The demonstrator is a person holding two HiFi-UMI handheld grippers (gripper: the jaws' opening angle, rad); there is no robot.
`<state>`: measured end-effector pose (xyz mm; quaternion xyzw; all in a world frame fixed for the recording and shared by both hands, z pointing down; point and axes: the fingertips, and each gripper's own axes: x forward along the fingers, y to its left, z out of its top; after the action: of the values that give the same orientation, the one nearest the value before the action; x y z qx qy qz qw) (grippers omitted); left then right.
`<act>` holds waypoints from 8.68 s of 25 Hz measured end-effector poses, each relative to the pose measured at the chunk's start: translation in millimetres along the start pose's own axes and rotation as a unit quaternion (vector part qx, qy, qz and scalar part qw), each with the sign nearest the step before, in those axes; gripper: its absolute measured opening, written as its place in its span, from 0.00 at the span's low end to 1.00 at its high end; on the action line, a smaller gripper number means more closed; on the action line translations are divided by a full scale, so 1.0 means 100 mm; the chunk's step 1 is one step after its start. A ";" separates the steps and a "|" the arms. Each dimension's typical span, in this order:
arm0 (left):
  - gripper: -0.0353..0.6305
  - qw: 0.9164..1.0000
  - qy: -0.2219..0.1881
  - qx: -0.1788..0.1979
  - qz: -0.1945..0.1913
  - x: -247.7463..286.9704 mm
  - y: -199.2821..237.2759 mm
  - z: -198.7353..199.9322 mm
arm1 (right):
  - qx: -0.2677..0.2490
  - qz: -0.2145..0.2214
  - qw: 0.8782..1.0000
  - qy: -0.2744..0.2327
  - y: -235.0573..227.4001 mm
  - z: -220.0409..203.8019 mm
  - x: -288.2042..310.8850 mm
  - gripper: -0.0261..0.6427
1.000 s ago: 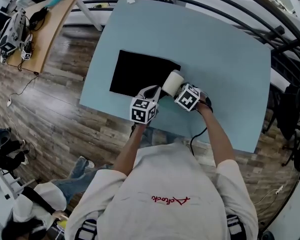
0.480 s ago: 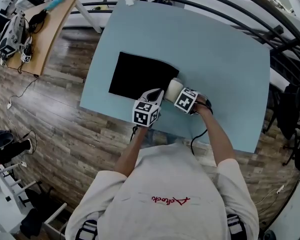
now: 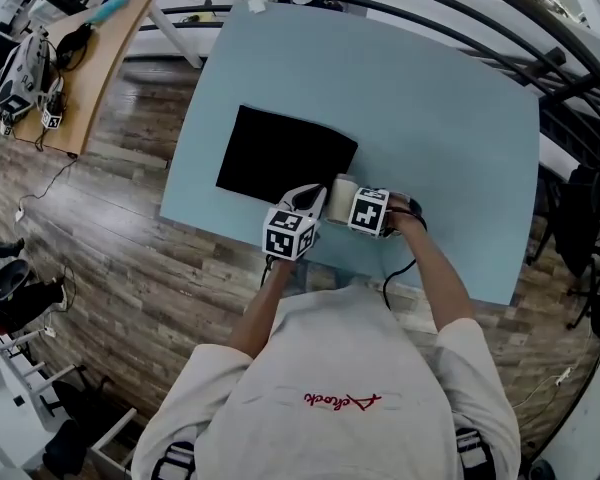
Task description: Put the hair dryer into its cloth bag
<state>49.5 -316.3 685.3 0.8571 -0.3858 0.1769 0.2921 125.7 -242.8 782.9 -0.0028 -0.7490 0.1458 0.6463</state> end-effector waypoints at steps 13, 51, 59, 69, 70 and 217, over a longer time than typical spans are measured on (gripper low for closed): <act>0.07 1.000 0.012 0.012 -0.017 -0.02 -0.09 -0.05 | -0.011 -0.032 0.999 0.020 -0.55 0.01 -0.19 0.36; 0.07 0.999 0.017 0.004 -0.048 0.07 -0.17 -0.02 | 0.048 -0.061 0.994 -0.076 -0.76 0.28 -0.18 0.50; 0.07 0.998 0.038 0.012 -0.054 0.19 -0.27 -0.10 | 0.067 -0.081 0.991 -0.082 -0.64 -0.20 -0.30 0.53; 0.07 0.996 0.057 0.016 -0.065 0.31 -0.40 -0.19 | 0.109 -0.099 0.986 -0.077 -0.59 -0.72 -0.24 0.55; 0.07 0.996 0.058 0.016 -0.066 0.31 -0.42 -0.19 | 0.109 -0.103 0.986 -0.075 -0.59 -0.74 -0.22 0.55; 0.06 0.991 -0.121 0.053 -0.035 -1.75 -0.26 0.06 | 0.289 -0.350 0.735 -0.503 0.70 0.24 -2.01 0.06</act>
<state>-42.2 -209.0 579.1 0.8995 -0.3778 0.0818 0.2038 123.0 -219.3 569.7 0.5205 -0.8346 0.0989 0.1504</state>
